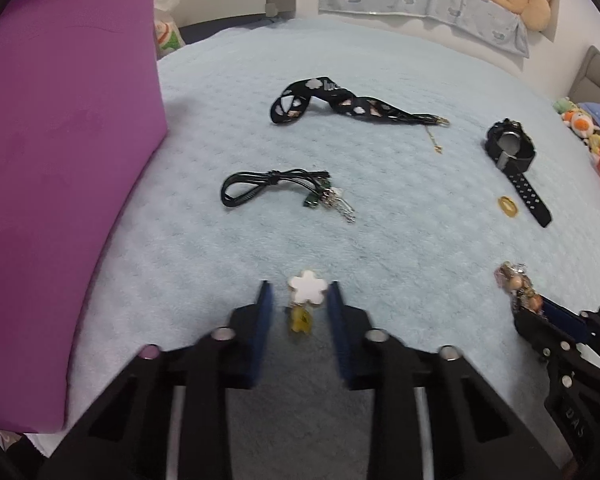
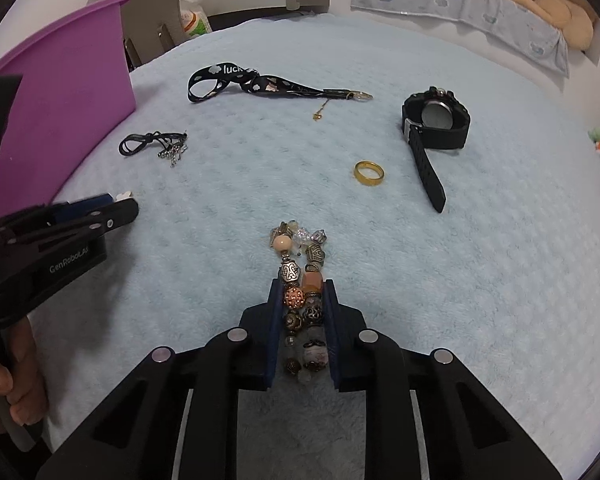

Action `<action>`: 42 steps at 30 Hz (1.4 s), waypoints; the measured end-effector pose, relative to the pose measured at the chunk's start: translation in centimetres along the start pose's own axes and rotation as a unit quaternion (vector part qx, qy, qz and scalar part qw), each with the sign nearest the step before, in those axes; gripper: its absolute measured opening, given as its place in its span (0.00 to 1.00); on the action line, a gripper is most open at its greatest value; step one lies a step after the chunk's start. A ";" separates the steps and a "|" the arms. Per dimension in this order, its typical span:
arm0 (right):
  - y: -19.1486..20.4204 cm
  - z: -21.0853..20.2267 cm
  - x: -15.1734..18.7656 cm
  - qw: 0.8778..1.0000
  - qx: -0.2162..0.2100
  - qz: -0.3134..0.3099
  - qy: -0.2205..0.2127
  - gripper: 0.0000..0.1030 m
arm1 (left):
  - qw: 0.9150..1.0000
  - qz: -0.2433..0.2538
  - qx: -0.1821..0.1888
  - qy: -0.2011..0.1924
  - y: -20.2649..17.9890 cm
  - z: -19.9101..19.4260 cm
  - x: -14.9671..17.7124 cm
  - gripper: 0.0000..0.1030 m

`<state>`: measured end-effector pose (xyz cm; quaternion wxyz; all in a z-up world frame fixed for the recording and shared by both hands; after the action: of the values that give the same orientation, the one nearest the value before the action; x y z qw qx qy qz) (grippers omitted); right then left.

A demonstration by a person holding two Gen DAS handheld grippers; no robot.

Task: Organize jewelry
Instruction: 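Close the right gripper on the beaded bracelet while the left grasps the white flower charm, then lift and carry the bracelet and flower charm over the pink tub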

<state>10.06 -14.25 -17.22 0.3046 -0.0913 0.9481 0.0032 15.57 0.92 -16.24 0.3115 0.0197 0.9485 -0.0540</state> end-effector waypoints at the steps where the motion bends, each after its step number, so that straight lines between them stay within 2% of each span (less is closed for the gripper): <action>1: -0.1 -0.1 0.1 1.000 -0.004 0.005 -0.001 0.18 | 1.000 0.000 0.000 -0.001 0.0 -0.1 0.0 0.18; 9: -1.1 -1.0 0.6 0.998 -0.035 0.047 -0.005 0.17 | 1.000 -0.012 0.016 0.012 -0.1 -1.2 0.4 0.16; 11: -1.3 -1.4 0.6 0.998 -0.041 0.056 -0.008 0.15 | 1.000 -0.014 0.023 0.014 -0.2 -1.6 0.4 0.16; 12: -1.4 -1.6 0.7 0.997 -0.043 0.058 -0.008 0.10 | 0.999 -0.014 0.027 0.013 -0.3 -1.9 0.4 0.16; 30: -3.5 -4.8 0.8 0.992 -0.063 0.103 -0.040 0.10 | 0.999 -0.013 0.047 -0.003 -0.7 -5.8 0.8 0.16; 42: -2.7 -8.8 -2.0 0.988 -0.083 0.099 -0.084 0.09 | 0.998 -0.011 0.062 -0.021 -1.4 -9.2 -0.2 0.16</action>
<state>7.07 -17.12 -8.72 0.3728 -0.0212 0.9199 0.1195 10.19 0.58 -8.65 0.3289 0.0277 0.9367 -0.1166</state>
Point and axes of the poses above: each gripper's, at about its wrist camera, not at the fingertips, and z roughly the way its jaws point, y to its left, x to its underside, the point moved 6 cm from there along z, roughly the way its jaws point, and after that the axes turned 8 degrees about -z, right-handed, at the moved point
